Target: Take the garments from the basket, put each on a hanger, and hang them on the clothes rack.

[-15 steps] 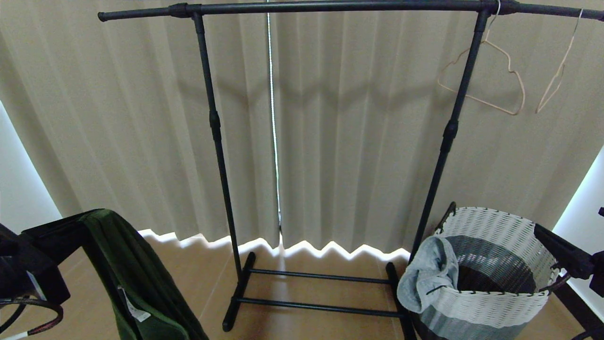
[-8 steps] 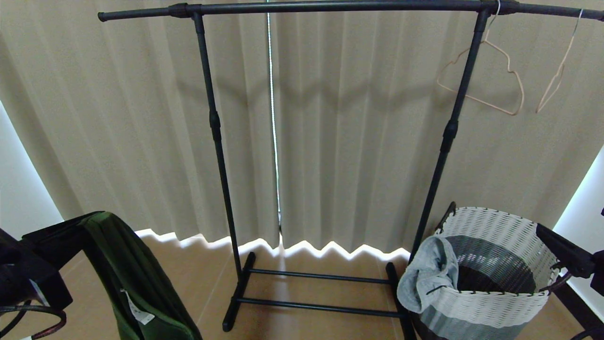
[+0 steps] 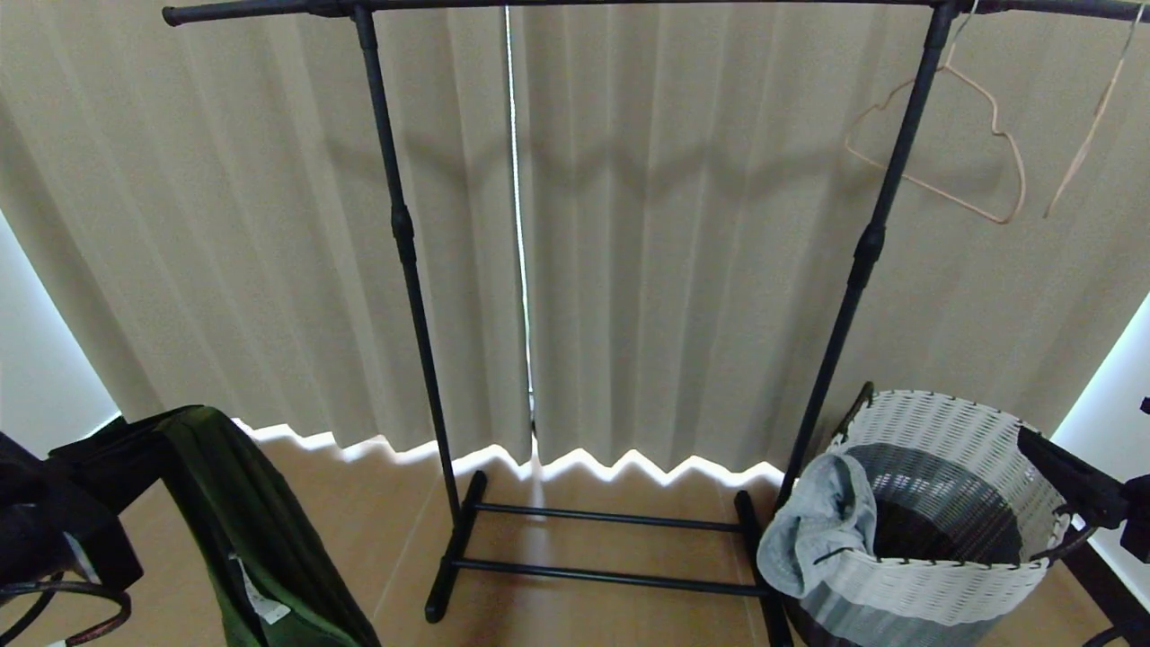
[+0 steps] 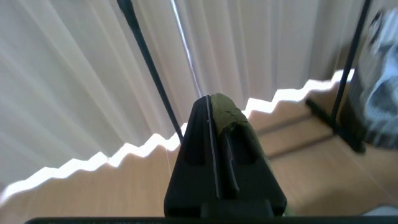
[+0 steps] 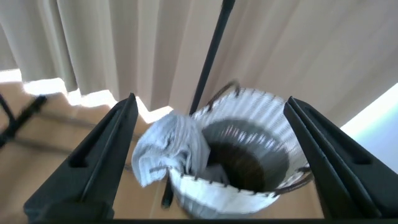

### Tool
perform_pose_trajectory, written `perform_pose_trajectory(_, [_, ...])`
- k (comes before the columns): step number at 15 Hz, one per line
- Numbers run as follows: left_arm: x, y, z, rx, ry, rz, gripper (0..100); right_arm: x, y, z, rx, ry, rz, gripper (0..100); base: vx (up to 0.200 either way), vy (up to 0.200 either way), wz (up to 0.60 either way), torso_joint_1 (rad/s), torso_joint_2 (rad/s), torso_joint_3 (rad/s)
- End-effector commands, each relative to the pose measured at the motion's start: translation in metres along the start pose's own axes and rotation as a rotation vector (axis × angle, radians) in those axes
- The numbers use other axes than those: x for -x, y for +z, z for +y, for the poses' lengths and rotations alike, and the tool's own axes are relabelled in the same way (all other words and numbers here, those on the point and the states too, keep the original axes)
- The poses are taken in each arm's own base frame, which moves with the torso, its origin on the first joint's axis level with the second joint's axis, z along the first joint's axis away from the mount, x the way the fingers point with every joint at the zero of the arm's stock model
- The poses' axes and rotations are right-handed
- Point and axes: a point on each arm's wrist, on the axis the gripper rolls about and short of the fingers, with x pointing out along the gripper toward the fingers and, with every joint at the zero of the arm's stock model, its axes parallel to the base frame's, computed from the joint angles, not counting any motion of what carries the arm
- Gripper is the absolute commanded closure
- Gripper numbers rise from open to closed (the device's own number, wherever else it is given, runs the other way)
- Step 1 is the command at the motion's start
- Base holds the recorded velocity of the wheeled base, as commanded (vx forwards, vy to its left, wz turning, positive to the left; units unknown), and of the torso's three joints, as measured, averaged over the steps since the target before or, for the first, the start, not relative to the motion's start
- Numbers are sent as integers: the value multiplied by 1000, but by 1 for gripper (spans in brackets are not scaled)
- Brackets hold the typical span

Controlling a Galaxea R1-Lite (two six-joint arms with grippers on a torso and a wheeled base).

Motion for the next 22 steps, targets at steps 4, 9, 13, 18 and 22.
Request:
perform_pose_trajectory(4, [0,0,0,-2,1,-4,100,-1,0,0,1,1,1,0,0,0,0,128,-580,-259])
perform_pose_trajectory(9, [0,0,0,-2,1,-4,100,0,-1,0,2,1,2,0,0,0,0,223,-488,-256])
perform_pose_trajectory(13, [0,-1,0,-1,-3,1,100,0,-9,2,5,8,34,0,0,0,0,257,-476,-256])
perform_pose_trajectory(18, [-1,-3,-1,2,-6,11,100,1,-23,4,18,20,92,0,0,0,0,248,-505,-263])
perform_pose_trajectory(22, [-8,-6,0,12,-12,42,100,-21,-13,3,19,15,127,0,0,0,0,260,-537,-281])
